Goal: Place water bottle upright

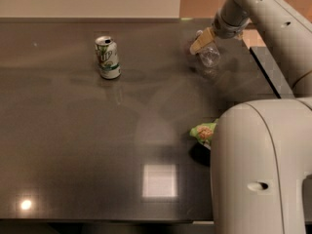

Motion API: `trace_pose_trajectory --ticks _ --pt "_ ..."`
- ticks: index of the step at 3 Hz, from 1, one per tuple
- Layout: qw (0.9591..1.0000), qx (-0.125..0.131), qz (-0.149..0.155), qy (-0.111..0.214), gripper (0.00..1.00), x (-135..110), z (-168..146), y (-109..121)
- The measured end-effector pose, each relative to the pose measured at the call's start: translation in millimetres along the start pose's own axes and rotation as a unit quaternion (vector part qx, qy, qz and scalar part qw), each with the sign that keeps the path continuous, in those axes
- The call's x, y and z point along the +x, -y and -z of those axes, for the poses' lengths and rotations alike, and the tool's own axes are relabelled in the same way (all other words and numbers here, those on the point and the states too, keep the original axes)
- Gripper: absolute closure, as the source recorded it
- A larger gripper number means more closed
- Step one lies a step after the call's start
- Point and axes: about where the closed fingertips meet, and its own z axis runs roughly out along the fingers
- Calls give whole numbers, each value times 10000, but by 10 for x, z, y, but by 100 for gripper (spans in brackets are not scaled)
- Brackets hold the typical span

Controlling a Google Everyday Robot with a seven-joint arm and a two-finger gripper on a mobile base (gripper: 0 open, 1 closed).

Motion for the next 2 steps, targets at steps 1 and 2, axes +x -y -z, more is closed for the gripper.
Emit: trace_pose_trajectory --ticks 1,2 --pt "9999 -6 -12 -141 16 -6 -86 2" --pt "9994 -22 13 -354 39 18 -149 -30"
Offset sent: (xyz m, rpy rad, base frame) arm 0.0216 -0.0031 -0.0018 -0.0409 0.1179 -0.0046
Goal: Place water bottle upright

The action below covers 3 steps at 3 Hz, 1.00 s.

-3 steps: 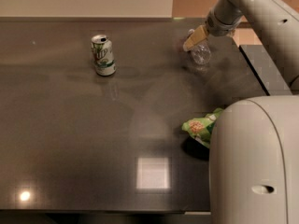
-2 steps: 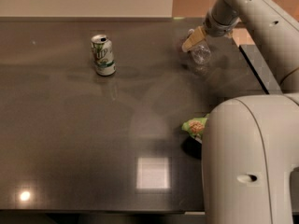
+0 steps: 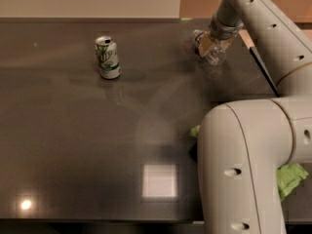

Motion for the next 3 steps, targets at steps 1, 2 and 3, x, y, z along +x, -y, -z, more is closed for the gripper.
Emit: trace_pose_trajectory --ticks 1,2,3 --pt "9998 1 24 -189 63 48 -8 -3" --pt "9996 -8 92 -277 85 106 79 24" --pt "9995 -91 214 -199 100 137 278 37"
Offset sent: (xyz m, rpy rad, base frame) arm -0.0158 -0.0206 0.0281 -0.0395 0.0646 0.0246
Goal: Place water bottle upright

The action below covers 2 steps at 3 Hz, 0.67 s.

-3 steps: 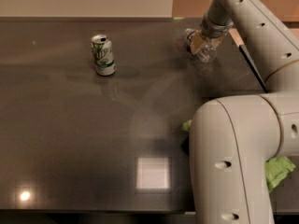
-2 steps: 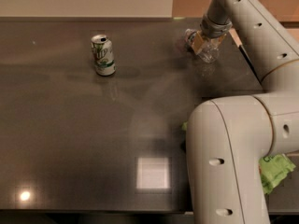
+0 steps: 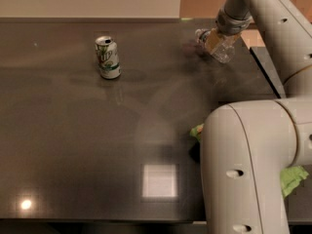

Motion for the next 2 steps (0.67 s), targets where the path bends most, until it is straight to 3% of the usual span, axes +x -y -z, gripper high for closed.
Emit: trace_pose_trajectory --ticks 1,2 --pt "9995 -147 223 184 100 -14 210 -70" --pt "9961 -427 584 513 100 -42 400 -213"
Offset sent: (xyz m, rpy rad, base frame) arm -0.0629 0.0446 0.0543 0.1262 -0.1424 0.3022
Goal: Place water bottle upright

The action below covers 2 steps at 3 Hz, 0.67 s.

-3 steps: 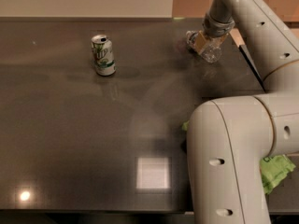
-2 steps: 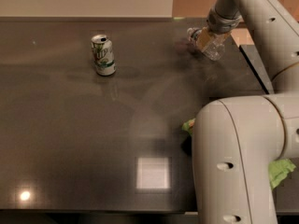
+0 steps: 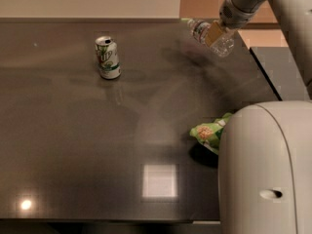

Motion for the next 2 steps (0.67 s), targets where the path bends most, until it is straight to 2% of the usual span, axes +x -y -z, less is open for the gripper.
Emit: trace_pose_trajectory --ticks 1,2 --pt "9977 -368 445 343 100 -36 115 -242" --pt "9935 -684 815 407 100 60 152 -506"
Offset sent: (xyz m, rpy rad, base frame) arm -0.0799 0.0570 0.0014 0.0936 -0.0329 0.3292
